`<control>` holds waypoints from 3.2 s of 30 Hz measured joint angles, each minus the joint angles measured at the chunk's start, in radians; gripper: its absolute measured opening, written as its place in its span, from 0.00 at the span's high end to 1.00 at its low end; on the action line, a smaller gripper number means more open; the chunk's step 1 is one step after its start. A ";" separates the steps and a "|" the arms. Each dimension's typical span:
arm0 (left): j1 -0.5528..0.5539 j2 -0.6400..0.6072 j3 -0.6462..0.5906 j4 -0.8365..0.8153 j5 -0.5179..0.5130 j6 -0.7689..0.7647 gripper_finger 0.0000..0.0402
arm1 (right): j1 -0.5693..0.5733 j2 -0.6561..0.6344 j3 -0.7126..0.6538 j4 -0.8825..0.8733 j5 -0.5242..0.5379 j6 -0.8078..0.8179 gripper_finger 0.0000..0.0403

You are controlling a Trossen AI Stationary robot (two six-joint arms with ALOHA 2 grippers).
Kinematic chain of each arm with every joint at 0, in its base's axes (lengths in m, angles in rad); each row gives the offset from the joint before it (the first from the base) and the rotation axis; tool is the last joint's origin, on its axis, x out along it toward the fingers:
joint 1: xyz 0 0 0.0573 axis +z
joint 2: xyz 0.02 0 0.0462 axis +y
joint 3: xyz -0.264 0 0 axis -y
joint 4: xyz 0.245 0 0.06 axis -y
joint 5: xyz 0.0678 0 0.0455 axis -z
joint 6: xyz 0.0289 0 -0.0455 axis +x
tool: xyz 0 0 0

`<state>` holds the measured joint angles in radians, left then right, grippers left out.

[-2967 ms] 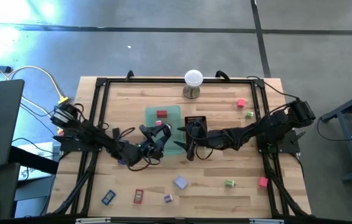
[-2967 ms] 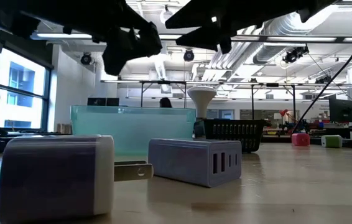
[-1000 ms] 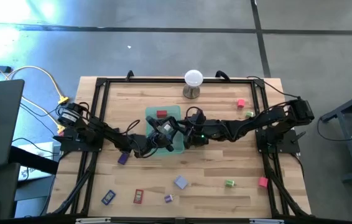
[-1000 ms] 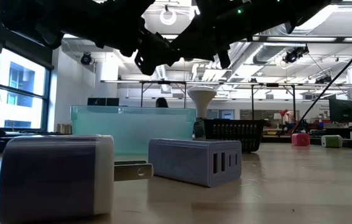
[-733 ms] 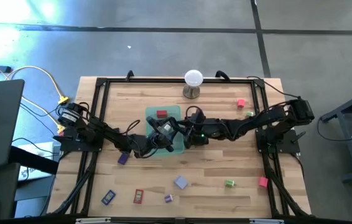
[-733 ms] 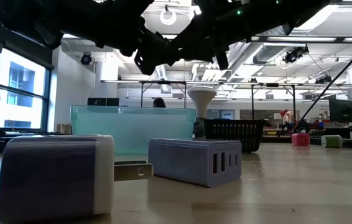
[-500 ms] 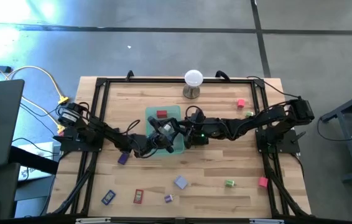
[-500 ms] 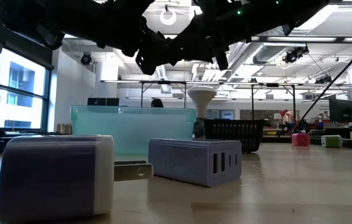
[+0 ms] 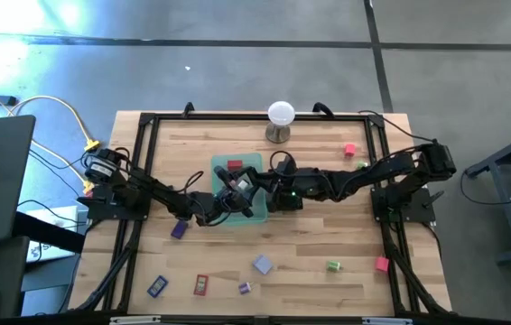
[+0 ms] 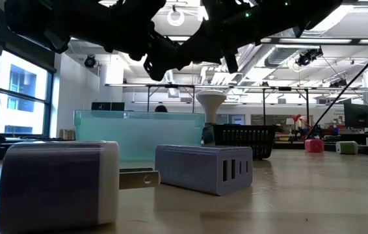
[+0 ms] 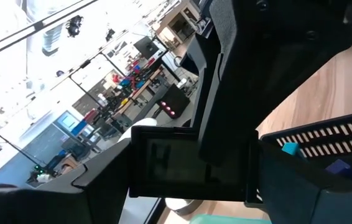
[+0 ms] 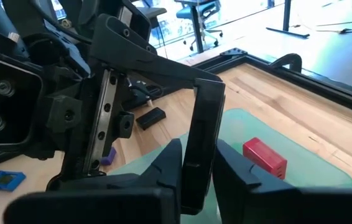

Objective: Pick & Place Office items
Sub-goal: Put the black digital clock into the black bin

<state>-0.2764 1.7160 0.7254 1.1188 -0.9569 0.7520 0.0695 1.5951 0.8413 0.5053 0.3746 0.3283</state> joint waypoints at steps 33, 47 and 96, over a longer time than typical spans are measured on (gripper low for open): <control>-0.033 -0.002 0.002 -0.009 0.040 0.067 0.22 | -0.006 0.003 -0.002 -0.040 -0.009 -0.064 0.88; -0.115 -0.018 0.001 0.016 0.012 -0.115 0.17 | 0.030 -0.008 -0.003 -0.055 0.082 -0.217 0.88; -0.147 -0.203 -0.001 -0.349 -0.093 -0.213 0.18 | 0.091 -0.486 -0.544 0.121 -0.369 -0.265 0.91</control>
<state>-0.4239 1.5130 0.7242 0.7698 -1.0497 0.5389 0.1602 1.1089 0.2977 0.6258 0.0055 0.0632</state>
